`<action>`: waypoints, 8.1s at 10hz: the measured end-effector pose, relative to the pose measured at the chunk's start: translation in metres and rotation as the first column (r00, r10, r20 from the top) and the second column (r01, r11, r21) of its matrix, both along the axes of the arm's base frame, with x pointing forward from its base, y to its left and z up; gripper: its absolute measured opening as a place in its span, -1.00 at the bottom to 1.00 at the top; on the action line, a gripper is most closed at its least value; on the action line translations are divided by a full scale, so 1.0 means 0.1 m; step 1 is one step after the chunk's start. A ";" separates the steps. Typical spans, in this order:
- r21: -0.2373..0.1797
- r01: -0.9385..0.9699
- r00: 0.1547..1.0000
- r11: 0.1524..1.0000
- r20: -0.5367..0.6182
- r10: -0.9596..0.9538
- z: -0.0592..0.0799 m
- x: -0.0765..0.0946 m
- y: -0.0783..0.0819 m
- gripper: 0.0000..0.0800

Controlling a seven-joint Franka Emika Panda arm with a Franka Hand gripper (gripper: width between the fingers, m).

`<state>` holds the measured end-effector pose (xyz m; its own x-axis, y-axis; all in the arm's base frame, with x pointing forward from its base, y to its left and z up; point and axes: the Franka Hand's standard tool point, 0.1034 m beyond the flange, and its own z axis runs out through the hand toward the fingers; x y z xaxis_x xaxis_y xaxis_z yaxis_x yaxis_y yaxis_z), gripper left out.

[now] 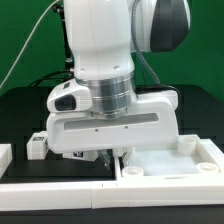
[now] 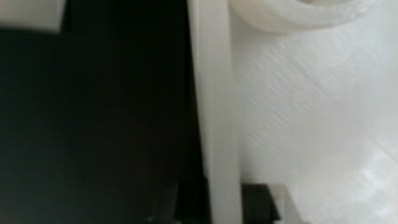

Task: Assemble one leg

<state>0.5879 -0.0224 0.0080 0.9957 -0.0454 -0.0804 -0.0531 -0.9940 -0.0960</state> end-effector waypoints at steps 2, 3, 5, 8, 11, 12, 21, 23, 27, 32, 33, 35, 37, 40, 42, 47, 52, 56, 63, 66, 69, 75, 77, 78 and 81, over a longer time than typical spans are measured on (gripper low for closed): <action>0.003 0.006 1.000 1.000 -0.001 -0.006 0.00 0.00 0.00 -0.65; 0.003 0.006 1.000 1.000 -0.001 -0.006 0.00 -0.01 0.00 -0.65; 0.003 0.007 1.000 1.000 0.001 -0.007 0.02 0.00 0.00 0.22; -0.005 0.083 0.995 0.997 -0.051 -0.083 0.42 -0.12 -0.20 0.61; -0.010 0.121 0.991 0.993 -0.060 -0.121 0.42 -0.12 -0.20 0.62; -0.009 0.120 0.990 0.993 -0.066 -0.121 0.42 -0.13 -0.20 0.62; 0.020 0.141 0.804 0.990 -0.586 -0.103 0.59 -0.50 -0.77 0.62; 0.070 0.108 0.745 0.992 -0.666 -0.034 0.44 -0.63 -0.92 0.62; 0.053 0.068 0.696 0.996 -0.718 -0.009 0.45 -0.66 -1.17 0.62; 0.033 0.058 0.670 0.998 -0.742 -0.015 0.33 -0.78 -1.29 0.62; 0.011 0.068 0.666 0.998 -0.745 -0.038 0.32 -0.79 -1.32 0.62; -0.009 0.062 0.663 0.998 -0.747 -0.048 0.28 -0.79 -1.28 0.62; -0.008 0.061 0.664 0.998 -0.746 -0.046 0.28 -0.79 -1.28 0.62; 0.012 0.045 0.672 0.999 -0.740 -0.021 0.22 -0.82 -1.41 0.62; 0.005 0.051 0.666 0.999 -0.745 -0.030 0.18 -0.86 -1.47 0.62; -0.002 0.049 0.664 0.999 -0.747 -0.034 0.09 -0.91 -1.44 0.62; -0.001 0.053 0.661 0.999 -0.750 -0.036 0.08 -0.93 -1.44 -0.01; 0.034 0.033 0.671 0.999 -0.741 0.003 0.14 -0.92 -1.48 -0.29; 0.054 -0.063 0.824 0.997 -0.561 0.082 1.40 -0.44 -0.50 -0.29; 0.027 -0.068 0.913 0.997 -0.401 0.073 1.38 -0.38 -0.57 -0.29; -0.052 -0.012 0.987 0.999 -0.158 0.003 1.37 -0.28 0.10 -0.29; -0.051 0.090 0.955 0.995 0.288 -0.072 1.47 0.07 0.62 -0.29; -0.044 0.103 0.901 0.994 0.428 -0.074 1.42 0.11 0.70 -0.29; -0.021 0.110 0.840 0.994 0.537 -0.081 1.35 0.14 0.93 -0.29; -0.023 0.120 0.752 0.992 0.655 -0.076 0.95 0.00 1.20 -0.29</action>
Offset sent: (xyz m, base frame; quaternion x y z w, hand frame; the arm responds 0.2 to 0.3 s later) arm 0.0000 0.0000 0.0000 0.0000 0.0000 0.0000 1.0000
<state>0.5876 0.0980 0.1028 0.7951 -0.1282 0.5928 -0.0973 -0.9917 -0.0840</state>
